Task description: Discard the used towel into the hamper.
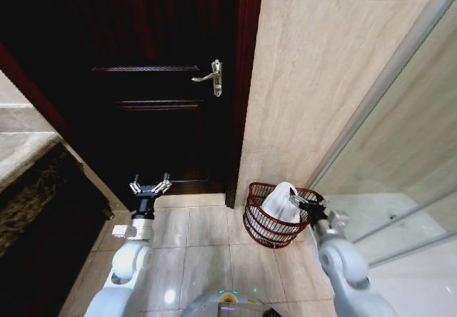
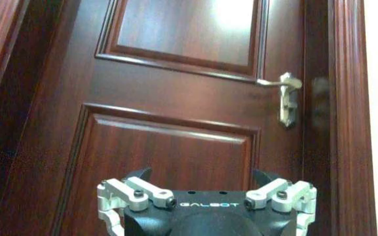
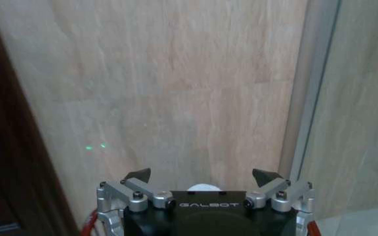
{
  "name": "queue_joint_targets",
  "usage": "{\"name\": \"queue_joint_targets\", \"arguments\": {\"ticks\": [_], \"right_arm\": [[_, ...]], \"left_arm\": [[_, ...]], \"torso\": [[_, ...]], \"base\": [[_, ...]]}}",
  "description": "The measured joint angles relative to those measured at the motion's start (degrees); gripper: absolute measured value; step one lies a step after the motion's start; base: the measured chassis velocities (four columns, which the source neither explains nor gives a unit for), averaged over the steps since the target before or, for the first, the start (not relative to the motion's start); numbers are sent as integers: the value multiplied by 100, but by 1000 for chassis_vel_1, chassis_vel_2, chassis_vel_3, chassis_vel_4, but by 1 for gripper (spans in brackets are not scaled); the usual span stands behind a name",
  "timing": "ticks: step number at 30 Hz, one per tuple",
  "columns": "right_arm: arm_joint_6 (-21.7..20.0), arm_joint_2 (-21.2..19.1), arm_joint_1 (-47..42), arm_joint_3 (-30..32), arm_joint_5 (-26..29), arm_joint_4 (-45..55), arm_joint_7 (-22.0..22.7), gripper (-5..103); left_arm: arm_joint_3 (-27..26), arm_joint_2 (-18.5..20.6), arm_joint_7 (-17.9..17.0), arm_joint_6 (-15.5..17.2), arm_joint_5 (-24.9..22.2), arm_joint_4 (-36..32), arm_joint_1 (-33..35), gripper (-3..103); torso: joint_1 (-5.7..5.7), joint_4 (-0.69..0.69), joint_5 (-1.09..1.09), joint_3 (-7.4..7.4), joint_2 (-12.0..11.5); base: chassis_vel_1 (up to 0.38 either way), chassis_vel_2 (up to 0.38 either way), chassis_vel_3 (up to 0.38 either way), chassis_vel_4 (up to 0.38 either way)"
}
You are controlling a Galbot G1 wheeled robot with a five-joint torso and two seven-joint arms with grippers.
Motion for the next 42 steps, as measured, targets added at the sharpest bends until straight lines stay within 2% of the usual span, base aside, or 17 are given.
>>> {"name": "queue_joint_targets", "arguments": {"ticks": [5,9,16,21,26,35,38,42], "right_arm": [[-141,-3,788,-177,-9,-827,44,100],[-285,1,1036,-277,55,-1139,101,100],[-506,24,1417,-427,161,-1915,70,100],[-456,48,1482,-438,207,-2281,-164,100],[-437,136,1534,-429,405,-2461,-213,100],[-808,244,1650,-434,845,-2880,-198,100],[-1182,281,1673,-391,1172,-3010,-191,100],[-1453,307,1696,-363,1303,-3120,-129,100]], "left_arm": [[-160,11,-23,216,-4,-103,102,100],[-210,2,-32,260,2,-155,210,100],[-365,-68,-40,250,39,-189,499,100],[-494,-58,-37,193,33,-210,605,100],[-578,-76,-25,100,4,-210,716,100],[-679,-95,19,-143,-80,-141,876,100],[-685,-99,25,-190,-94,-93,878,100],[-686,-97,29,-207,-103,-54,842,100]], "torso": [[0,1,0,0,0],[0,0,0,0,0],[0,0,-1,0,0],[0,-1,0,0,0],[0,0,0,-1,0],[0,0,-1,-1,0],[0,0,-1,-1,0],[0,0,0,-1,0]], "base": [[0,0,0,0],[0,0,0,0],[0,0,0,0],[0,0,0,0],[0,0,0,0],[0,0,0,0],[0,0,0,0],[0,0,0,0]]}}
